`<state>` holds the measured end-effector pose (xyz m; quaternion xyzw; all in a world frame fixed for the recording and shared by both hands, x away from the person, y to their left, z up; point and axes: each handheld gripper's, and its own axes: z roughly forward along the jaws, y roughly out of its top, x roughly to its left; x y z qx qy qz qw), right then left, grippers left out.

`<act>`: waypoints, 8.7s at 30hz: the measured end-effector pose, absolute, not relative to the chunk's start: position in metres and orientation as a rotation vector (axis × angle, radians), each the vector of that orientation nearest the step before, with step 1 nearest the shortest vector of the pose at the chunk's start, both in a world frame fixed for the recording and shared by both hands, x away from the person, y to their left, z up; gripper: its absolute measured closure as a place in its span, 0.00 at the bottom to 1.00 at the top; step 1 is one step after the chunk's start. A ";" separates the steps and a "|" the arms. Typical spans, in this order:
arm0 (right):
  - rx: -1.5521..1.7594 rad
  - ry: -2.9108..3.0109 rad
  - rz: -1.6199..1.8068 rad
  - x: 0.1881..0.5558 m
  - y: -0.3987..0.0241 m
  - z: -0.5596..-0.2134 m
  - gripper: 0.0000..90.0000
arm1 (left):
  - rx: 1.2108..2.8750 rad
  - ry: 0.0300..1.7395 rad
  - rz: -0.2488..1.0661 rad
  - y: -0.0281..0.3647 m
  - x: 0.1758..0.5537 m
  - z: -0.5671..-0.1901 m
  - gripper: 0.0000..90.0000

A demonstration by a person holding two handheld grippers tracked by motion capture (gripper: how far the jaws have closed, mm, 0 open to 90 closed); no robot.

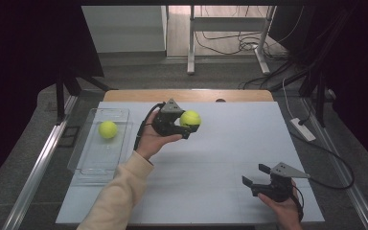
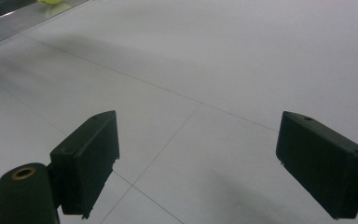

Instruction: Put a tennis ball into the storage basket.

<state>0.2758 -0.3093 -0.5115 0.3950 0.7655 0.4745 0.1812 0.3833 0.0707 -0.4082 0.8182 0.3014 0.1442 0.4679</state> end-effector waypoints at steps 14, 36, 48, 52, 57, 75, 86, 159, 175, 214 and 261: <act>1.117 2.163 1.336 0.276 -0.309 -0.512 0.15 | 1.977 0.761 0.363 0.084 0.375 -0.410 0.30; 1.116 2.165 1.335 0.276 -0.308 -0.513 0.15 | 1.947 0.805 0.385 0.108 0.368 -0.414 0.30; 1.116 2.166 1.331 0.276 -0.307 -0.513 0.15 | 1.929 0.827 0.386 0.120 0.364 -0.421 0.30; 1.115 2.163 1.334 0.276 -0.307 -0.513 0.15 | 1.938 0.829 0.406 0.121 0.362 -0.422 0.30; 1.113 2.164 1.333 0.276 -0.306 -0.513 0.15 | 1.932 0.828 0.405 0.122 0.359 -0.424 0.30; 1.106 2.174 1.325 0.276 -0.303 -0.514 0.15 | 1.926 0.855 0.425 0.138 0.351 -0.430 0.30; 1.108 2.173 1.325 0.275 -0.303 -0.513 0.15 | 1.908 0.879 0.431 0.150 0.347 -0.431 0.30; 1.106 2.172 1.314 0.274 -0.303 -0.513 0.15 | 1.792 1.073 0.529 0.241 0.328 -0.431 0.30; 1.107 2.172 1.309 0.275 -0.303 -0.514 0.15 | 1.778 1.138 0.552 0.261 0.324 -0.433 0.30; 1.108 2.181 1.301 0.276 -0.301 -0.515 0.15 | 1.716 1.304 0.596 0.311 0.312 -0.440 0.30; 1.108 2.187 1.291 0.277 -0.301 -0.516 0.15 | 1.870 1.522 0.544 0.323 0.323 -0.472 0.30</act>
